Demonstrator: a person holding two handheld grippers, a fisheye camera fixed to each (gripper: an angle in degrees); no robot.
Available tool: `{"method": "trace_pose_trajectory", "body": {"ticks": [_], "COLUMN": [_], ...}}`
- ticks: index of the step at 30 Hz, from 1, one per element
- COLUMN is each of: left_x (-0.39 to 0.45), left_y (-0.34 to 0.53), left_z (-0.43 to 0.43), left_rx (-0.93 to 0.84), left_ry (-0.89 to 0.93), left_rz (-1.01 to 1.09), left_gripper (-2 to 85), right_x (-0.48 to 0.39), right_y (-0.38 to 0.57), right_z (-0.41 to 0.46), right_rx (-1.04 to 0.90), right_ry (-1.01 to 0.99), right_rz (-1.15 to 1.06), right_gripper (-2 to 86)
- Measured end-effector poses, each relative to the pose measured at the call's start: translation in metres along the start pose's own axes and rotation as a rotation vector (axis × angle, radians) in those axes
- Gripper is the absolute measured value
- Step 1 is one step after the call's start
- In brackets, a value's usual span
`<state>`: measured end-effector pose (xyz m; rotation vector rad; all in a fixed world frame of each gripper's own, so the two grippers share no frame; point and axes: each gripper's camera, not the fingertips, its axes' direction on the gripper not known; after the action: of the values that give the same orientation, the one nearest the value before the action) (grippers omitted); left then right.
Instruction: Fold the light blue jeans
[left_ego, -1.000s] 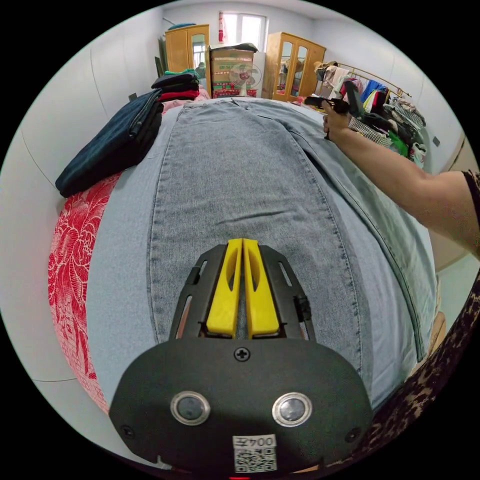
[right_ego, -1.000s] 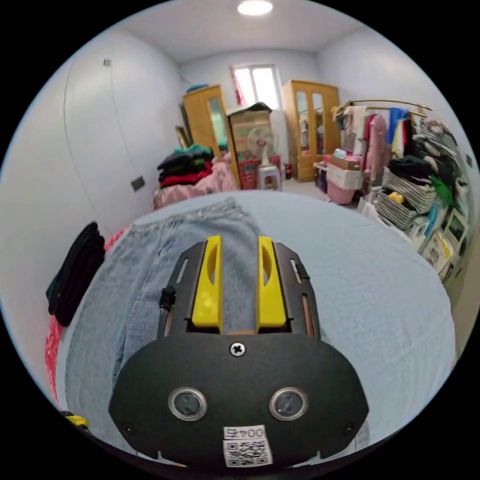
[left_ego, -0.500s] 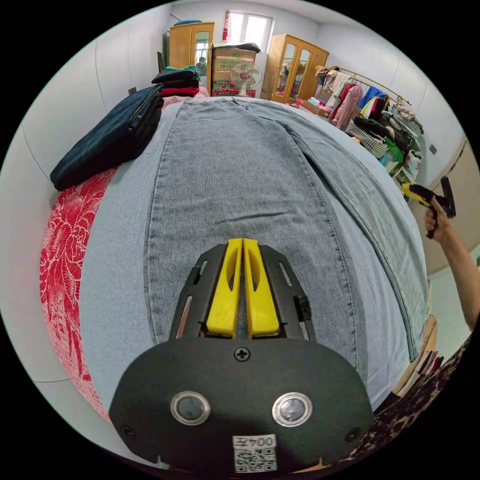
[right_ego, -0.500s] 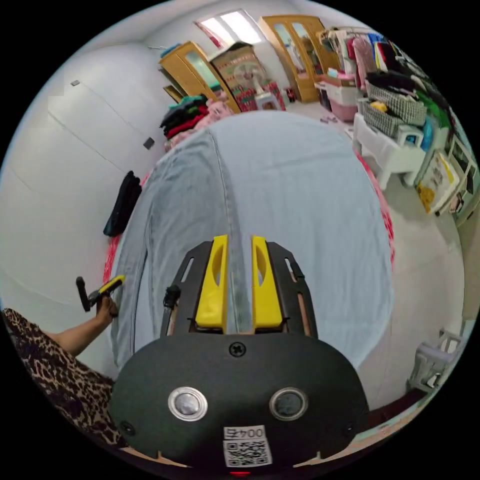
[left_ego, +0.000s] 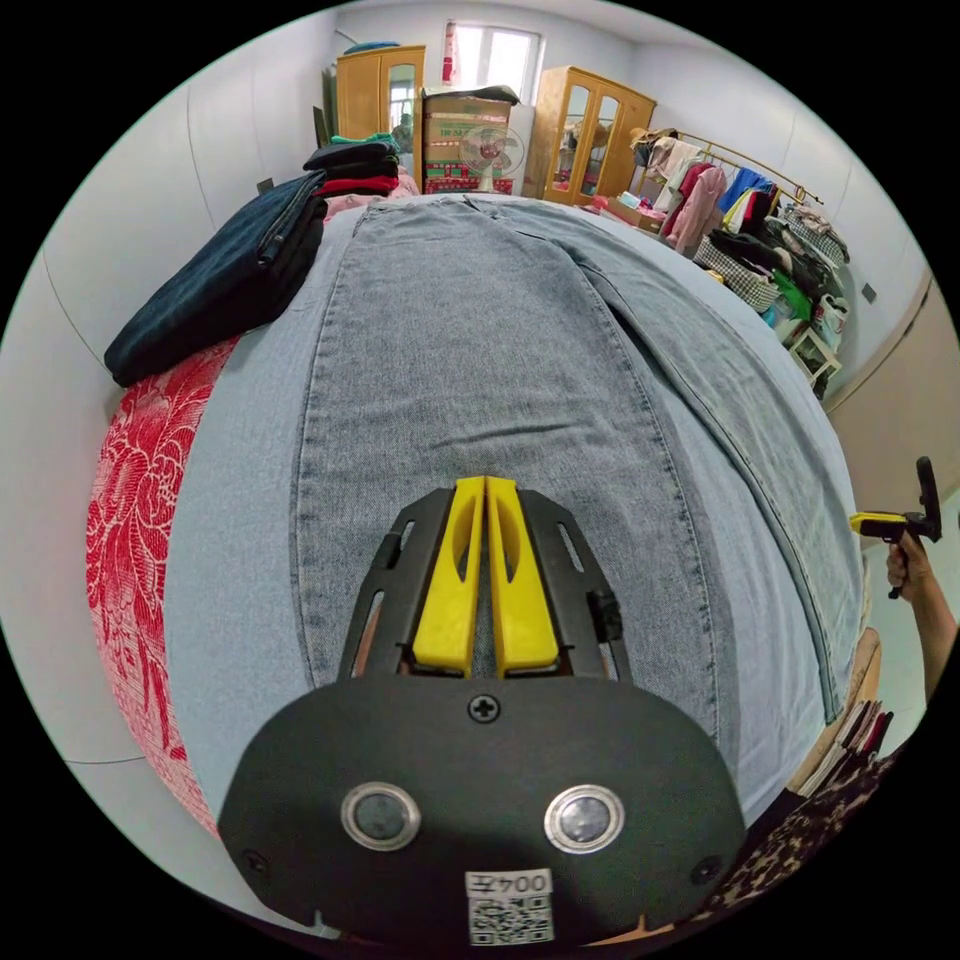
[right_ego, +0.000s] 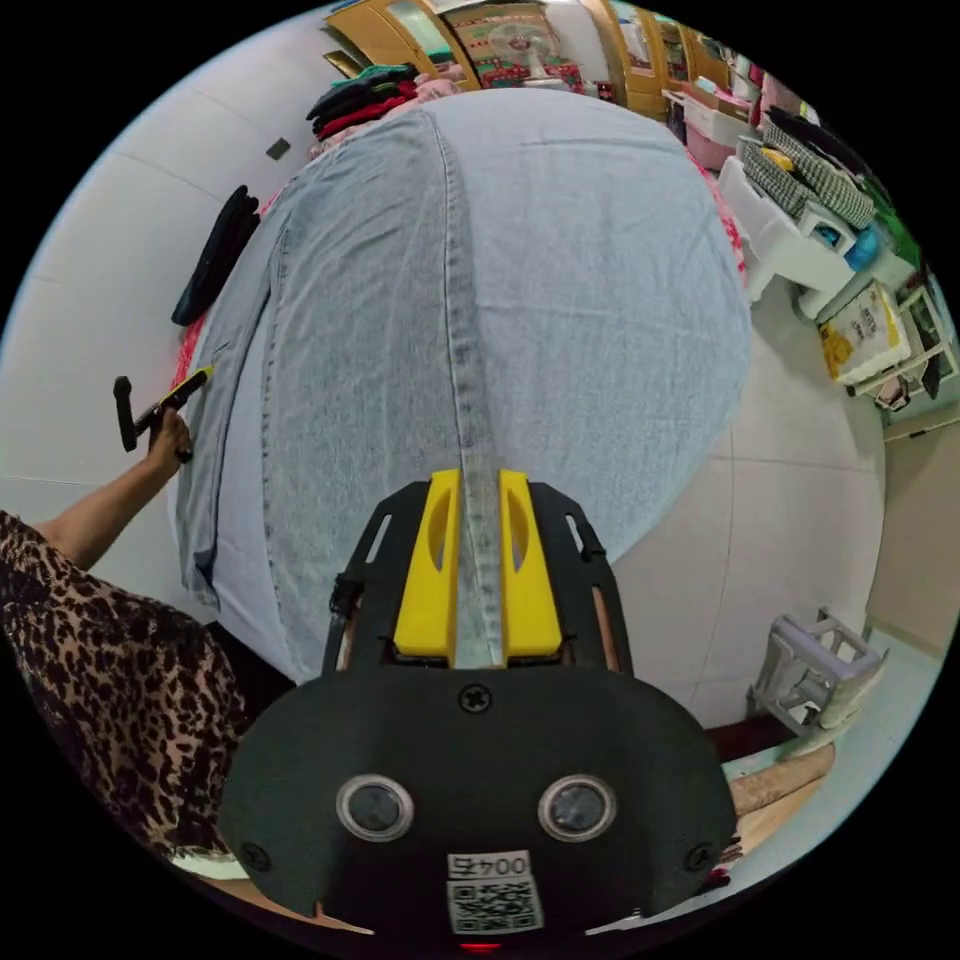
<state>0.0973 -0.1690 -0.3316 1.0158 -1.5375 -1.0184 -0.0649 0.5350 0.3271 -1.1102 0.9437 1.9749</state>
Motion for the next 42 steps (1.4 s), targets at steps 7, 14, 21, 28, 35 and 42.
{"method": "trace_pose_trajectory", "body": {"ticks": [7,14,21,28,35,42], "left_x": [0.0,-0.005,0.003,-0.004,0.057,0.119], "left_y": [0.017,0.023,0.042,0.148,0.209,0.259], "left_z": [0.012,0.024,0.004,-0.041,-0.051,-0.032], "left_rx": [-0.001,-0.047,-0.195,-0.238,-0.328,-0.31], "left_ry": [0.001,0.028,0.094,0.1,0.144,0.145], "left_rz": [-0.001,-0.049,-0.098,-0.301,-0.091,0.168], "left_gripper": [0.3,0.5,0.6,1.0,2.2,7.0], "right_x": [0.003,0.062,0.092,0.064,-0.045,-0.17], "right_y": [0.009,0.053,0.098,0.089,0.055,-0.008], "right_z": [0.029,0.036,0.084,0.102,0.083,0.148], "right_rx": [-0.01,-0.019,-0.031,-0.095,-0.161,-0.393], "right_ry": [0.143,-0.15,-0.421,-0.31,-0.173,0.058], "right_rz": [-0.088,0.002,0.078,-0.003,-0.248,-0.422], "right_gripper": [1.6,8.8,11.0,1.5,8.3,8.0]}}
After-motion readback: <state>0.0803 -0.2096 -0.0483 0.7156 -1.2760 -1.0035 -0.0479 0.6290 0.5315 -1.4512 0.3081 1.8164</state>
